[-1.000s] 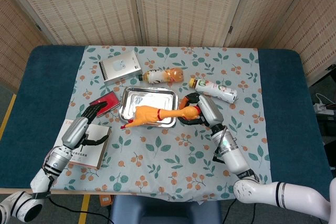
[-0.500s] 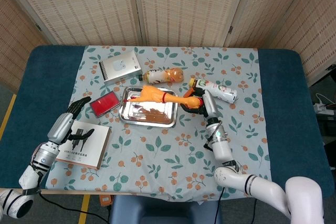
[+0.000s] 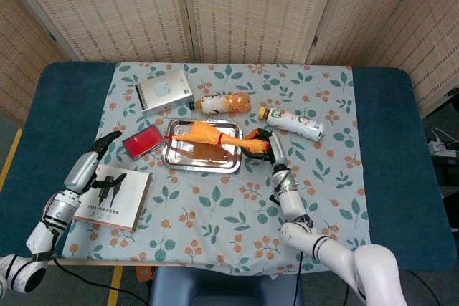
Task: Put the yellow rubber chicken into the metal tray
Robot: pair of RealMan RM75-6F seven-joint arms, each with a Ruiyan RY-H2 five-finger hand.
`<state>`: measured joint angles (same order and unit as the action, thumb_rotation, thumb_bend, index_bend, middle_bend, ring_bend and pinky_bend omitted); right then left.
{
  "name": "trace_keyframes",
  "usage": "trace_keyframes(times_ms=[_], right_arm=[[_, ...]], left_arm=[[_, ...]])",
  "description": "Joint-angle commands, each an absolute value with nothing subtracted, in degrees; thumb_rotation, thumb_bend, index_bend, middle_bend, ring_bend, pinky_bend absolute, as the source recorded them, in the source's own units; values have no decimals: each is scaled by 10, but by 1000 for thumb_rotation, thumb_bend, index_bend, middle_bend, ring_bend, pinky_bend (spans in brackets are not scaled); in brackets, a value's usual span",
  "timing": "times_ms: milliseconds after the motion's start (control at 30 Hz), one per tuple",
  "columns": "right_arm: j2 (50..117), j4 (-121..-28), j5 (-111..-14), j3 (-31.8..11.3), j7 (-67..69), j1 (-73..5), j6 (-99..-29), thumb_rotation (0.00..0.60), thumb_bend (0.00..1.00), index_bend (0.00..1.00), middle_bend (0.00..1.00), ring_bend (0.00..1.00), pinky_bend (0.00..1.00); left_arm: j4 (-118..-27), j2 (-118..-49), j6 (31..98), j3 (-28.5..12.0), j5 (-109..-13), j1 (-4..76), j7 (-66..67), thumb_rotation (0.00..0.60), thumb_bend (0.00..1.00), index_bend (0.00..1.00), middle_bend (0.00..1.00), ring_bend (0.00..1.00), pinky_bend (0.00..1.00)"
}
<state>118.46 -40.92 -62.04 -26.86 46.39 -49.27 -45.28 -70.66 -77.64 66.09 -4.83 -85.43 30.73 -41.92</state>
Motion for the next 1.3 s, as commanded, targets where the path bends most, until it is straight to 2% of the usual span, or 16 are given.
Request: trace_keyframes(times_ms=[33, 200, 300, 633, 767, 833, 900, 1100, 1300], right_arm=[[1193, -391, -633, -257, 452, -498, -444, 600, 285, 989, 661, 743, 835], [1190, -387, -643, -246, 434, -502, -423, 600, 282, 935, 660, 671, 793], [1186, -393, -648, -242, 421, -499, -423, 600, 277, 843, 617, 605, 744], [1135, -468, -673, -220, 341, -475, -462, 600, 271, 312, 194, 188, 392], [1104, -513, -665, -218, 298, -464, -463, 600, 237, 119, 85, 84, 295], [1090, -533, -660, -216, 277, -459, -462, 600, 224, 57, 55, 60, 264], [1075, -555, -655, -216, 263, -455, -459, 600, 215, 22, 33, 40, 244], [1017, -629, -668, -203, 221, -432, -483, 600, 205, 0, 6, 20, 214], [887, -784, -738, -134, 77, -357, -590, 600, 204, 0, 0, 0, 149]], left_arm=[[-707, -777, 662, -49, -855, 307, -420, 600, 309, 0, 0, 0, 0], [-718, -772, 664, -51, -853, 305, -426, 600, 310, 0, 0, 0, 0], [-723, -769, 664, -50, -854, 303, -427, 600, 310, 0, 0, 0, 0], [-742, -760, 673, -50, -858, 298, -425, 600, 309, 0, 0, 0, 0], [-747, -758, 672, -50, -859, 298, -426, 600, 309, 0, 0, 0, 0], [-749, -757, 674, -49, -861, 298, -426, 600, 308, 0, 0, 0, 0], [-752, -756, 675, -49, -861, 297, -424, 600, 308, 0, 0, 0, 0], [-767, -737, 692, -39, -875, 285, -413, 600, 308, 0, 0, 0, 0], [-795, -673, 704, -5, -877, 247, -322, 600, 321, 0, 0, 0, 0]])
